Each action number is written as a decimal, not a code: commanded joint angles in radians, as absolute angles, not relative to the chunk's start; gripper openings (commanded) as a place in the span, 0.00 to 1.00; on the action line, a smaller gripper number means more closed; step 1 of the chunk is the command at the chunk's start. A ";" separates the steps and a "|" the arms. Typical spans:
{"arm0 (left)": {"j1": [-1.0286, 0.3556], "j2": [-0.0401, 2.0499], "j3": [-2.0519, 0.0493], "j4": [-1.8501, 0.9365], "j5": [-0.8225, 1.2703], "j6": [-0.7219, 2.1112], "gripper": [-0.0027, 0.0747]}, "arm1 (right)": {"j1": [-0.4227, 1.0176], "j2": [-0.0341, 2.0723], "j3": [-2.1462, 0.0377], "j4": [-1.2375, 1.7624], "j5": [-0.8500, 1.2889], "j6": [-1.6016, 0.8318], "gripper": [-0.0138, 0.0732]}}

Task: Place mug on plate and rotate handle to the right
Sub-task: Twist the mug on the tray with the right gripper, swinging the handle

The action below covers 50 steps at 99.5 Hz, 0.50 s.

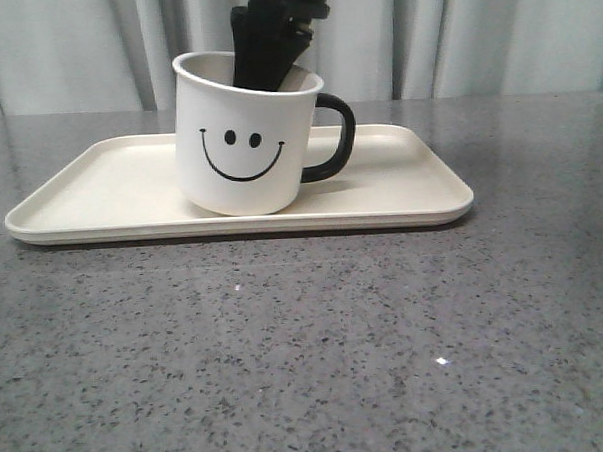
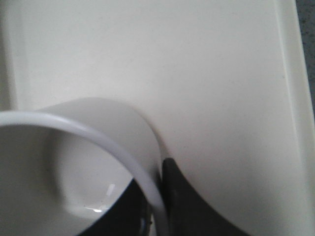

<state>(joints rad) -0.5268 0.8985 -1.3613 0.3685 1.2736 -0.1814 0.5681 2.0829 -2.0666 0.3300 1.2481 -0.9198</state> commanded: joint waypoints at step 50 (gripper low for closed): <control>-0.526 0.894 -1.382 0.383 1.261 -0.193 0.01 | 0.566 2.022 -2.098 0.359 1.335 -0.917 0.24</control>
<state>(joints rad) -0.5268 0.8985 -1.3613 0.3685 1.2736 -0.1814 0.5681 2.0829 -2.0666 0.3300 1.2459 -0.9159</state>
